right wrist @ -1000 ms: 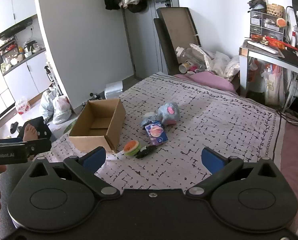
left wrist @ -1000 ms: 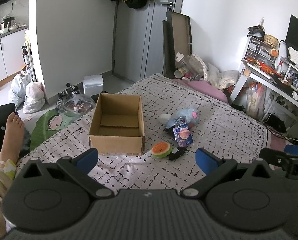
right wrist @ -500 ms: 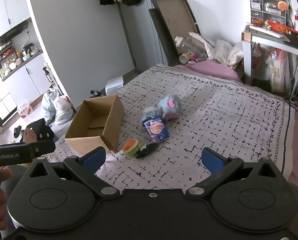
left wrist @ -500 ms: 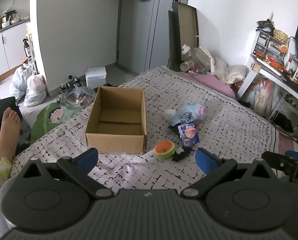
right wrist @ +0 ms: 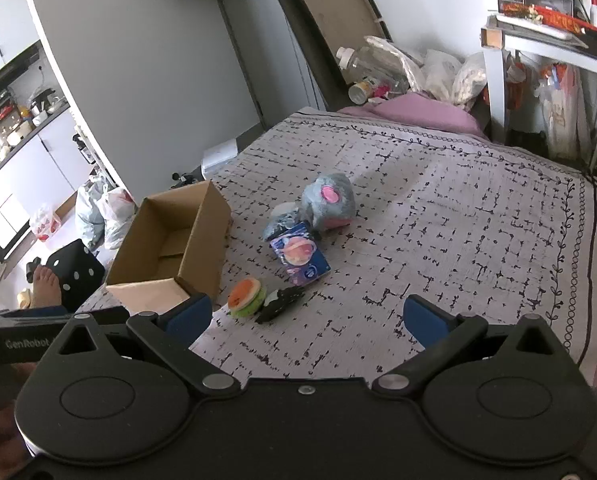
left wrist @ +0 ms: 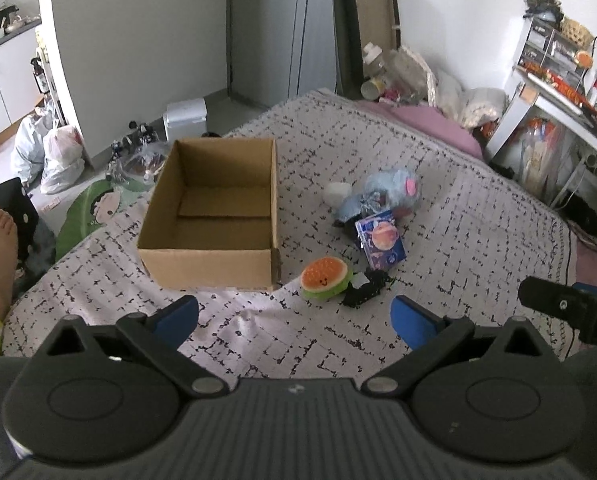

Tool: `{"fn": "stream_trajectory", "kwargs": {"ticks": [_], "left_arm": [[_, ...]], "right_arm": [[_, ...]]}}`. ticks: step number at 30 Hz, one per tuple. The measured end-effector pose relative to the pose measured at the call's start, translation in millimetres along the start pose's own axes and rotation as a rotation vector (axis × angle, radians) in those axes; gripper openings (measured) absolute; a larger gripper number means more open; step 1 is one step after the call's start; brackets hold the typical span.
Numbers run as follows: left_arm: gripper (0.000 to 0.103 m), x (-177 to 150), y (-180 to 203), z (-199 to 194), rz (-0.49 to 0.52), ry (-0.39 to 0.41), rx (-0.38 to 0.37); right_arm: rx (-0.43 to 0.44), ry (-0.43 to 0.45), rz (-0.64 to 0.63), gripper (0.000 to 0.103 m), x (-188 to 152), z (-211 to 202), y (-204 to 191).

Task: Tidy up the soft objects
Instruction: 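Grasp the hamburger plush with the left gripper while the right gripper grasps the black trinket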

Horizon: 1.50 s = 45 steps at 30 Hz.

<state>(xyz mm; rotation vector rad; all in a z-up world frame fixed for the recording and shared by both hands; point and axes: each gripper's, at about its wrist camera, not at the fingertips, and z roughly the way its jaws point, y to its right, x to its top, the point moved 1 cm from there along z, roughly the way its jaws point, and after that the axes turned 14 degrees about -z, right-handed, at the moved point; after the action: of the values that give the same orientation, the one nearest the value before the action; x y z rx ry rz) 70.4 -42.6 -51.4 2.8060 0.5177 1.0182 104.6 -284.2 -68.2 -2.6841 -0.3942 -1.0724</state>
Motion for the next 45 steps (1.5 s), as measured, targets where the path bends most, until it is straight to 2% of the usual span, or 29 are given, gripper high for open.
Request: {"fn": "stream_trajectory", "kwargs": {"ticks": [8, 12, 16, 21, 28, 39, 45], "left_arm": [[0.101, 6.5, 6.3, 27.6, -0.032, -0.034, 0.006], [0.1, 9.0, 9.1, 41.0, -0.047, -0.047, 0.006], [0.093, 11.0, 11.0, 58.1, -0.075, -0.074, 0.0], [0.089, 12.2, 14.3, 78.7, -0.107, -0.103, -0.001], [0.083, 13.7, 17.9, 107.0, -0.174, -0.125, 0.002], [0.083, 10.0, 27.7, 150.1, -0.244, -0.164, 0.019], [0.083, 7.2, 29.5, 176.4, -0.275, -0.195, 0.052]], "right_arm": [[0.025, -0.019, 0.021, 0.101, 6.2, 27.2, 16.2], [0.053, -0.043, 0.038, 0.094, 8.5, 46.1, 21.6], [0.088, -0.072, 0.062, 0.085, 10.2, 68.7, 26.2], [0.132, -0.121, 0.101, 0.079, 10.6, 97.0, 33.1], [0.212, -0.189, 0.22, 0.057, 3.4, 138.9, 45.3], [0.371, -0.272, 0.466, 0.041, -21.4, 190.7, 62.2], [0.412, -0.304, 0.558, 0.04, -31.3, 211.9, 70.3]]}}
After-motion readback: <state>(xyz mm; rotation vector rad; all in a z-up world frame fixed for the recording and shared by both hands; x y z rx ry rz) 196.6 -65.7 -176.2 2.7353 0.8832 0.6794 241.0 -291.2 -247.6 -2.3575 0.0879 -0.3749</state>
